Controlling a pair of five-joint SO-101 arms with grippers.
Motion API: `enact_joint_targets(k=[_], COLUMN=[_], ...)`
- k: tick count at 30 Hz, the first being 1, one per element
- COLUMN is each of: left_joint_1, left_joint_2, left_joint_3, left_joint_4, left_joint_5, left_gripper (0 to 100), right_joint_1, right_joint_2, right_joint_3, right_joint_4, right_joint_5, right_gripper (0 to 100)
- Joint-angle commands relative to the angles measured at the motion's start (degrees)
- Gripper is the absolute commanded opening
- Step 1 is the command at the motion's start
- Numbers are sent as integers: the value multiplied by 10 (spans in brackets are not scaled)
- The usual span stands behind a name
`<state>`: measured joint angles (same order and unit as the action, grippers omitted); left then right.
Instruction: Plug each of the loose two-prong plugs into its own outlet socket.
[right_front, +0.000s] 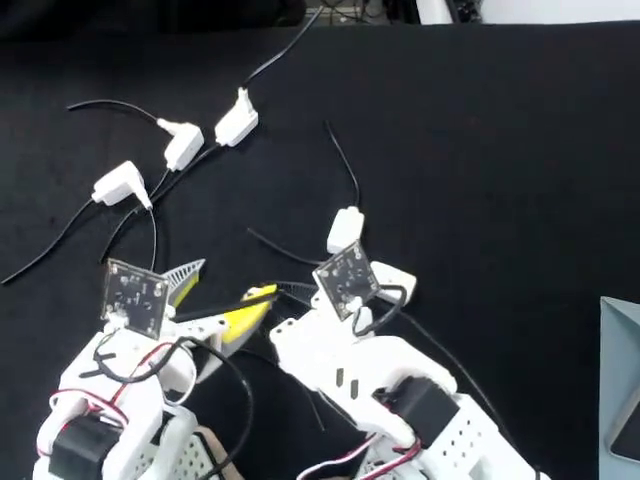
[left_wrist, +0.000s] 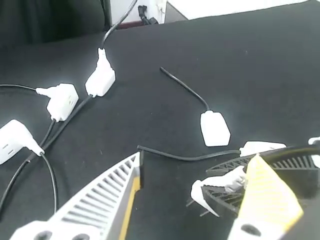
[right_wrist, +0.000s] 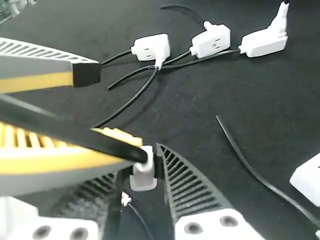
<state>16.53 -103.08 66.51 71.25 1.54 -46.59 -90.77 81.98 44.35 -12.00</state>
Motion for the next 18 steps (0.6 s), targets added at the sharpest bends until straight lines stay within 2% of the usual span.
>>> enact_joint_targets(k=[1, 3, 8, 12, 15, 18], left_joint_1=[-5, -38, -137, -145, -145, -141], left_joint_2=[4, 4, 12, 76, 178, 295], left_joint_3=[-4, -5, -5, -27, -82, -152], left_joint_4=[1, -4, -25, -18, -18, -23], left_joint_5=[-7, -5, -7, -12, -27, -29], left_gripper=[331, 331, 331, 331, 331, 333], right_joint_1=[-4, 26, 178, 313, 414, 481], right_joint_2=[-7, -7, -7, -7, -7, -7], right_joint_3=[-3, -7, -73, -124, -140, -145], right_joint_4=[-11, -11, 38, 67, 64, 50], right_joint_5=[5, 8, 21, 21, 22, 22], right_gripper=[12, 12, 13, 14, 14, 14])
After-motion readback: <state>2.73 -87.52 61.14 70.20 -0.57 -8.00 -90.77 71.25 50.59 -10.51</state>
